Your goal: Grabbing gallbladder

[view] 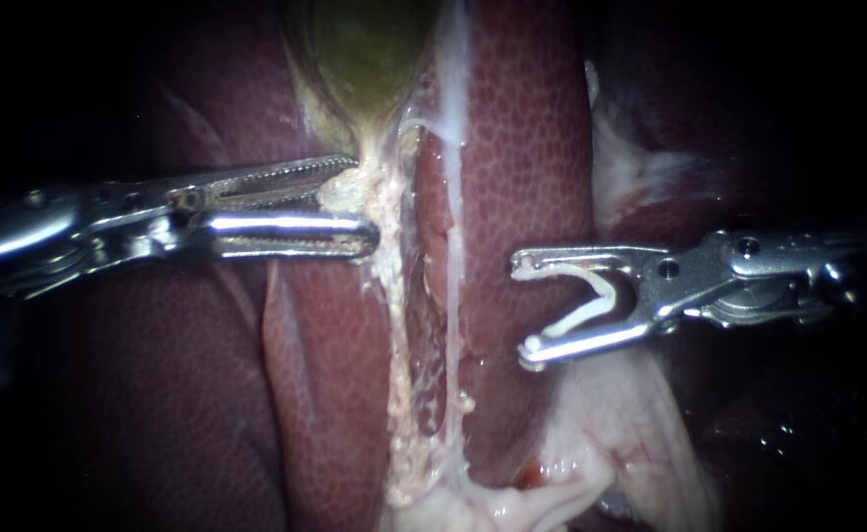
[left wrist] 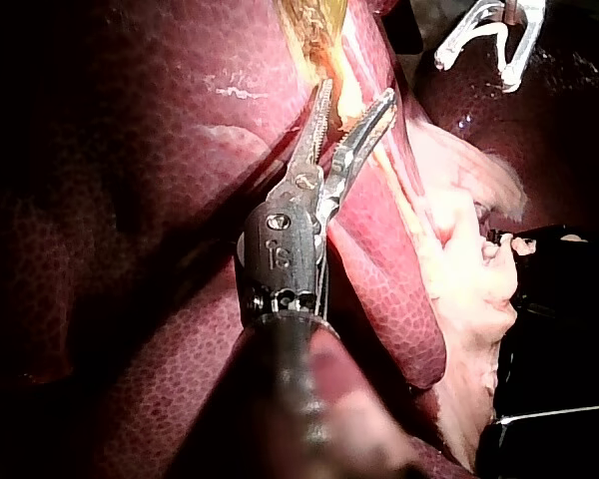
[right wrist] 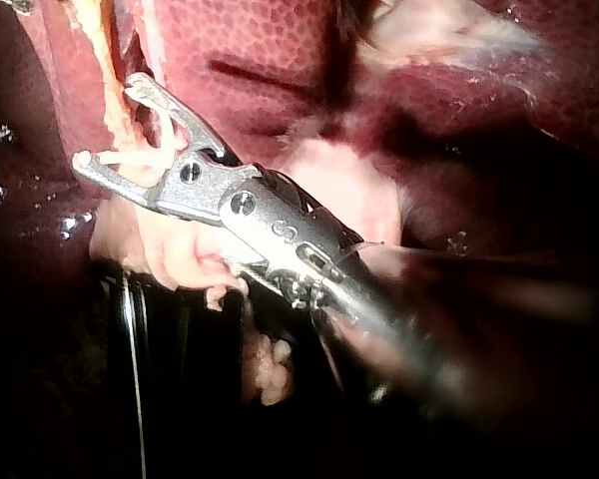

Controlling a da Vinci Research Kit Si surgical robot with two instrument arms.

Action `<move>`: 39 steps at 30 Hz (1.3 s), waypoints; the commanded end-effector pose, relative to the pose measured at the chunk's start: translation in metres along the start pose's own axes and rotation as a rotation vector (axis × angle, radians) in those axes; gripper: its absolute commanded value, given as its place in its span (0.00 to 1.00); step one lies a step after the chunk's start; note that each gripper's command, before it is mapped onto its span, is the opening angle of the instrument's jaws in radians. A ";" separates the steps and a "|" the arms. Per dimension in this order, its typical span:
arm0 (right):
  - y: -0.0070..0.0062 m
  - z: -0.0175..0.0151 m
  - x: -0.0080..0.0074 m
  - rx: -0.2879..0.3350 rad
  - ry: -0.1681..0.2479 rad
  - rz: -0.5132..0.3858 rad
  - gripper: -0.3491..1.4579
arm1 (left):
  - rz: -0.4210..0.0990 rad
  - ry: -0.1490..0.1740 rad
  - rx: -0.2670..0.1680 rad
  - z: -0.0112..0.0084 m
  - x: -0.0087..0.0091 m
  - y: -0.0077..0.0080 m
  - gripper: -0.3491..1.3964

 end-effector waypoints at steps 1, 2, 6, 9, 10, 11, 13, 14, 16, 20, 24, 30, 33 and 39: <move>0.0000 0.0000 0.0000 0.000 0.000 0.000 0.52 | -0.001 0.000 -0.002 0.0000 0.0000 0.0000 0.38; 0.0000 0.0000 0.0000 0.000 0.000 0.000 0.52 | -0.001 0.000 -0.002 0.0000 0.0000 0.0000 0.36; 0.0000 0.0000 0.0000 0.000 0.000 0.000 0.52 | -0.007 0.009 -0.001 -0.0002 0.0001 0.0001 0.16; 0.0000 0.0000 0.0000 0.000 0.000 0.000 0.52 | -0.007 0.024 -0.001 -0.0003 0.0001 0.0001 0.00; 0.0000 0.0000 0.0000 0.000 0.000 0.000 0.52 | -0.007 0.035 -0.002 -0.0004 0.0001 0.0002 0.00; 0.0000 0.0000 0.0000 0.000 0.000 0.000 0.52 | -0.007 0.041 -0.002 -0.0005 0.0001 0.0002 0.00; 0.0000 0.0000 0.0000 0.000 0.000 0.000 0.52 | -0.007 0.045 -0.002 -0.0007 0.0001 0.0002 0.00; 0.0000 0.0000 0.0000 0.000 0.000 0.000 0.52 | -0.007 0.045 -0.001 -0.0007 0.0001 0.0002 0.00; 0.0000 0.0000 0.0000 0.000 0.000 0.000 0.52 | -0.007 0.048 -0.001 -0.0008 0.0001 0.0002 0.00; 0.0000 0.0000 0.0000 0.000 0.000 0.000 0.52 | -0.007 0.054 -0.001 -0.0010 0.0001 0.0002 0.00; 0.0000 0.0000 0.0000 0.000 0.000 0.000 0.52 | -0.010 0.055 0.006 -0.0018 -0.0005 0.0002 0.00; 0.0000 -0.0001 -0.0001 0.000 0.000 0.000 0.52 | -0.018 0.057 0.000 -0.0035 -0.0020 0.0009 0.00; 0.0001 -0.0001 -0.0001 0.000 0.000 0.000 0.52 | -0.023 0.058 -0.007 -0.0043 -0.0029 0.0012 0.00; 0.0001 -0.0001 -0.0001 0.000 0.000 0.000 0.52 | -0.033 0.042 -0.020 -0.0057 -0.0046 0.0016 0.00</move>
